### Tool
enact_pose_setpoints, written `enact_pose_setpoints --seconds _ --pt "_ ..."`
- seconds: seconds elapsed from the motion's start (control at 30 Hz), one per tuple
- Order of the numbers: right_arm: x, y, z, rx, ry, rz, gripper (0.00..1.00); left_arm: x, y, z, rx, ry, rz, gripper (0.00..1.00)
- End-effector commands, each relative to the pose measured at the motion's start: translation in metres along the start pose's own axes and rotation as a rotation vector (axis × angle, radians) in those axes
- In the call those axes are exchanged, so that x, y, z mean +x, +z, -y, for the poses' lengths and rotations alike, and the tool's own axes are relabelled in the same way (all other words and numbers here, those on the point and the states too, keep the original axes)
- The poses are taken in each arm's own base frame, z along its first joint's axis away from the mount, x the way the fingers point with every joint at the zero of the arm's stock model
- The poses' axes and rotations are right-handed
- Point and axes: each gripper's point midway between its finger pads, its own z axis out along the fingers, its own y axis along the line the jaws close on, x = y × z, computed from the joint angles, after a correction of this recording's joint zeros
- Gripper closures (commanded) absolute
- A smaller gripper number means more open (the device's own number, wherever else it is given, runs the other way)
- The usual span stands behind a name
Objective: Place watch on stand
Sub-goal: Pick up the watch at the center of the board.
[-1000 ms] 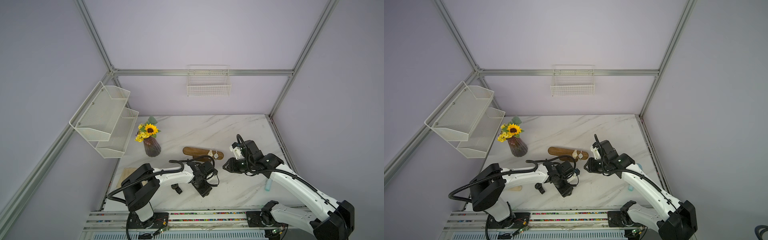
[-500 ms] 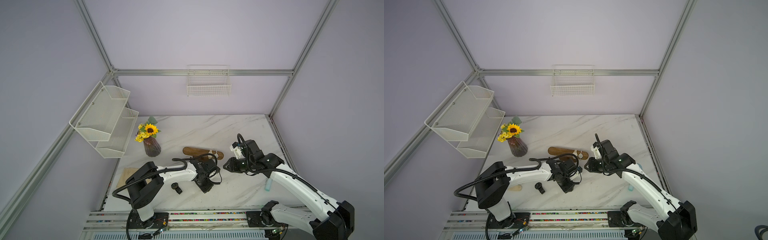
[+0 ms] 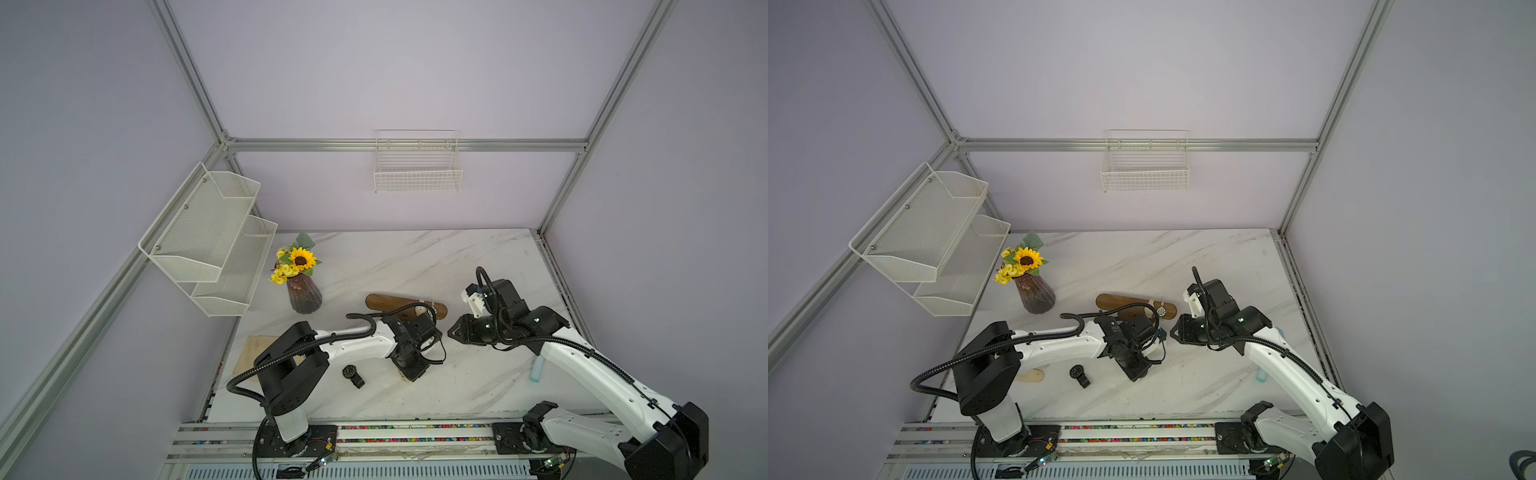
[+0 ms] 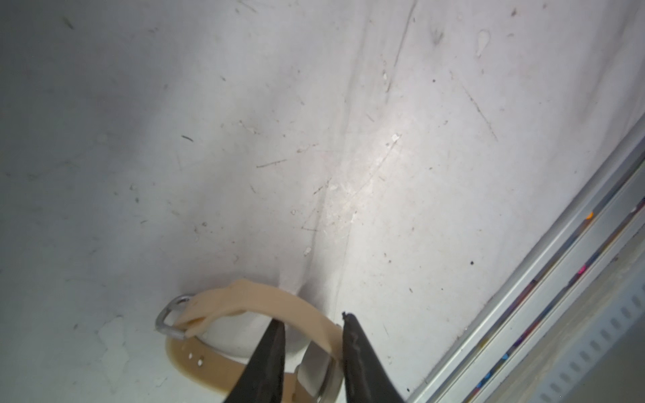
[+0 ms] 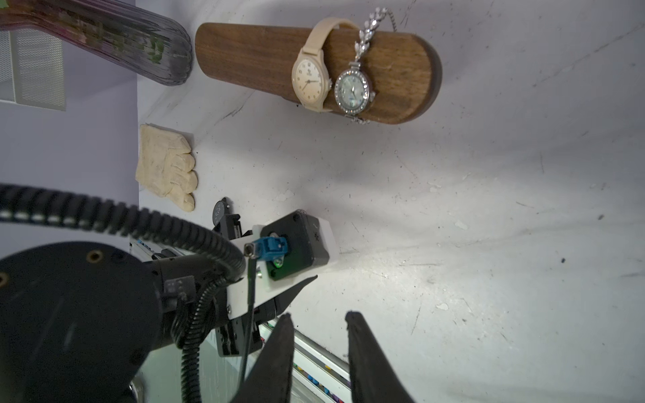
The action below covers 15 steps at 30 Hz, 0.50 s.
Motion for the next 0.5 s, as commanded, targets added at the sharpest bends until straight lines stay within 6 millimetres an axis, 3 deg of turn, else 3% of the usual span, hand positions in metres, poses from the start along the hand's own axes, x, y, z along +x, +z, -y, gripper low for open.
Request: enact_pose_setpoints --seconds 0.0,0.2,0.47 --pt "0.0043 -0.0019 0.0033 0.001 0.000 -0.011 0.70 -0.0162 -0.0090 -0.0014 0.013 -0.020 0.038 0.75" --pt "0.0038 -0.0019 0.0055 0.003 0.002 -0.010 0.70 -0.0135 -0.0053 0.0011 0.037 -0.027 0.020 0.76" --pt "0.0048 0.0007 0.0090 0.005 0.005 -0.020 0.70 -0.0210 -0.0099 0.0004 0.063 -0.068 0.049 0.93"
